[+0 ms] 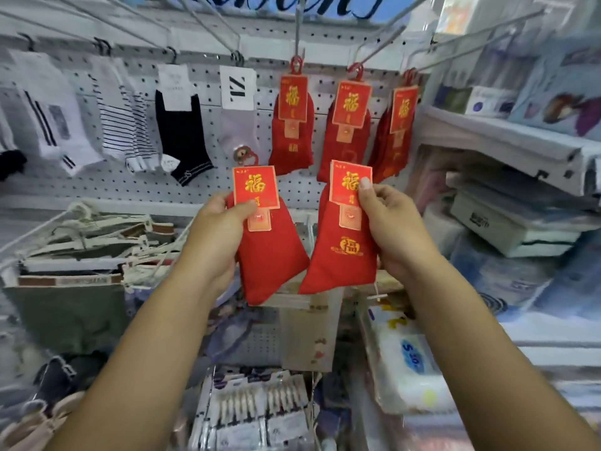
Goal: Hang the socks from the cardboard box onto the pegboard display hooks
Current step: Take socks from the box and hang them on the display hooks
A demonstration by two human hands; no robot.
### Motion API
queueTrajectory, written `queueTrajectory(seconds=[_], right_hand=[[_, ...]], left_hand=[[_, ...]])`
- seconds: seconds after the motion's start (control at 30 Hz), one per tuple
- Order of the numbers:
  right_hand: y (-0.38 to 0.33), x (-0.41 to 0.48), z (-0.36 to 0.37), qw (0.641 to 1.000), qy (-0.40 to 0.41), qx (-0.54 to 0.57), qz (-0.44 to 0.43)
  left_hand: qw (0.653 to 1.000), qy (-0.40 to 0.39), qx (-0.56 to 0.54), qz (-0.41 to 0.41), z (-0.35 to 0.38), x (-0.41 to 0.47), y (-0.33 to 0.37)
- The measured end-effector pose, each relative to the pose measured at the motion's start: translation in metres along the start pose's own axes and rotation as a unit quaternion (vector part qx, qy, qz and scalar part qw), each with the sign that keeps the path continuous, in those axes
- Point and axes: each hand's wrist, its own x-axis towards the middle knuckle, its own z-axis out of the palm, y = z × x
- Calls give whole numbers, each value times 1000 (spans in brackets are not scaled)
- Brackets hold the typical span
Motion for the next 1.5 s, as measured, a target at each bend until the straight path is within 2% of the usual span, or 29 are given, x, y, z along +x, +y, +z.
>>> queueTrajectory(seconds=[0.1,0.23,0.47,0.63,0.9,1.13,1.27,1.5], right_hand=[[8,12,-3,998,-15,42,50],[14,23,-18,997,0,60,49],[-6,65,-45,984,170,22,-58],[-32,114,-54,969,231,3,-88],[-45,158,-54,965,235,-19,-119],[-44,167,-56,976,174,-29,-124],[-38,167,-59,975,173,-61,-124],[-29,139,-56,969,202,-109,-95]], left_hand=[[1000,-7,19,-6,10,1,1],[999,-35,22,8,25,9,2],[992,-116,27,49,55,38,17],[987,-143,26,64,81,53,23],[984,-160,16,76,102,66,22],[982,-170,18,81,104,74,24],[981,-177,18,78,101,76,22],[982,-185,-38,14,100,75,16]])
